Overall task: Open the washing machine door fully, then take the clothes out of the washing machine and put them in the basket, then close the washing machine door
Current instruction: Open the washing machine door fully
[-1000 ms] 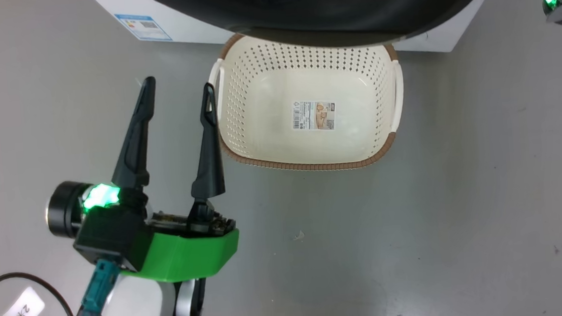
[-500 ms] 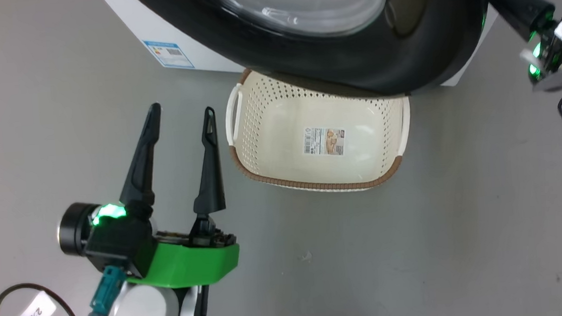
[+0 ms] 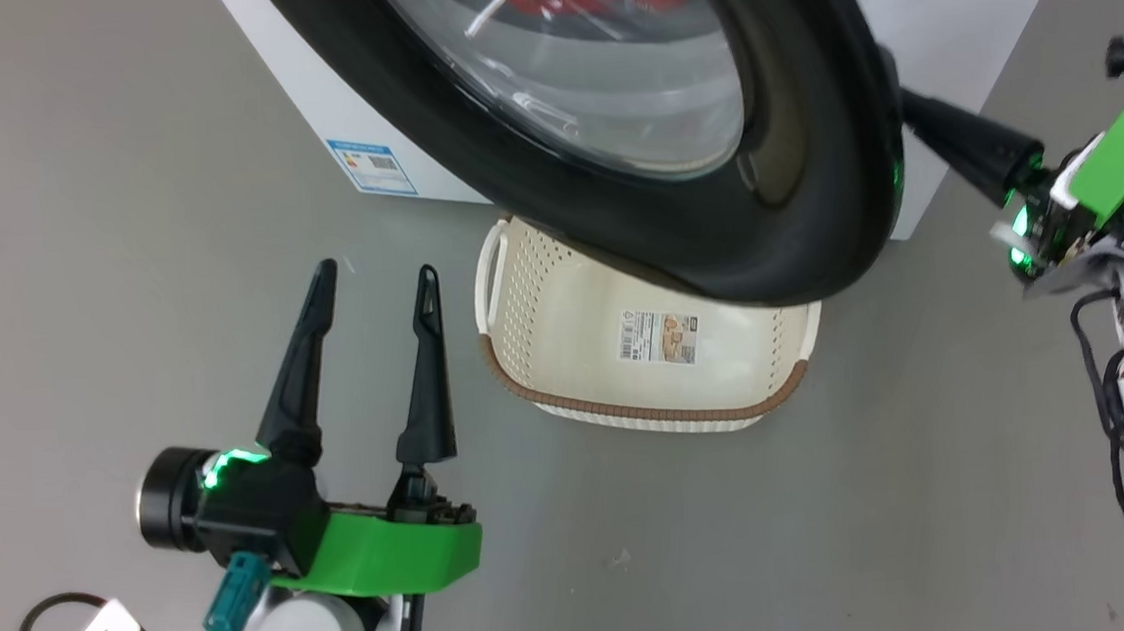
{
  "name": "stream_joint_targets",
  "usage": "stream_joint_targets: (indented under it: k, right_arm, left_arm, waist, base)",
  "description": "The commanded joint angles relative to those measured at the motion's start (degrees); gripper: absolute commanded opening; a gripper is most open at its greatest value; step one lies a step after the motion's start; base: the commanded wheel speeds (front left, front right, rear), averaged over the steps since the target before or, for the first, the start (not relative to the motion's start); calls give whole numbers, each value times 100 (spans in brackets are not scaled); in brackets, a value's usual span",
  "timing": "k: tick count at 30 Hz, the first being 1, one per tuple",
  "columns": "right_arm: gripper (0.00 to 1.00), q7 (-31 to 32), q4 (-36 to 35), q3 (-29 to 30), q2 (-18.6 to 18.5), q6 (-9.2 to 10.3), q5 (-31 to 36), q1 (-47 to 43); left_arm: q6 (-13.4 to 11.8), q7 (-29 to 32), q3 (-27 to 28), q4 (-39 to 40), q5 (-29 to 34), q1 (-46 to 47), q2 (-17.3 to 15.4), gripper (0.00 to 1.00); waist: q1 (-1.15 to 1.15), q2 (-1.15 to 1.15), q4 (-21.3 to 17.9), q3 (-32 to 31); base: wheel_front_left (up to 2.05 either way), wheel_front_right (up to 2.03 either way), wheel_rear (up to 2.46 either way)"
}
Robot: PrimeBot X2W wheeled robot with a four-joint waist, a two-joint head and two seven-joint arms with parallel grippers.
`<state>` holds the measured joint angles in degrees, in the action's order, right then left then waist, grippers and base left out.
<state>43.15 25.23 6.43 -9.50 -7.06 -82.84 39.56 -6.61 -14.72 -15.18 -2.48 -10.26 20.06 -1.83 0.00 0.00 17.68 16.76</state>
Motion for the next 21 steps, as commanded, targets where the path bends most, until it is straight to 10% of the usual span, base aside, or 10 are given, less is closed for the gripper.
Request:
stream_joint_targets:
  k: [1, 21]
  right_arm:
    - [0, 92, -243, -115, 133, -43, 18, -112]
    - [0, 644, -872, -84, 538, -43, 141, -947]
  left_arm:
    - [-9, -28, 157, 106, -9, -49, -105, 100]
    - [6, -28, 224, 54, -30, -337, -105, 100]
  waist:
    - [0, 0, 55, -127]
    - [0, 0, 311, -573]
  base:
    - [0, 0, 0]
    - [0, 0, 0]
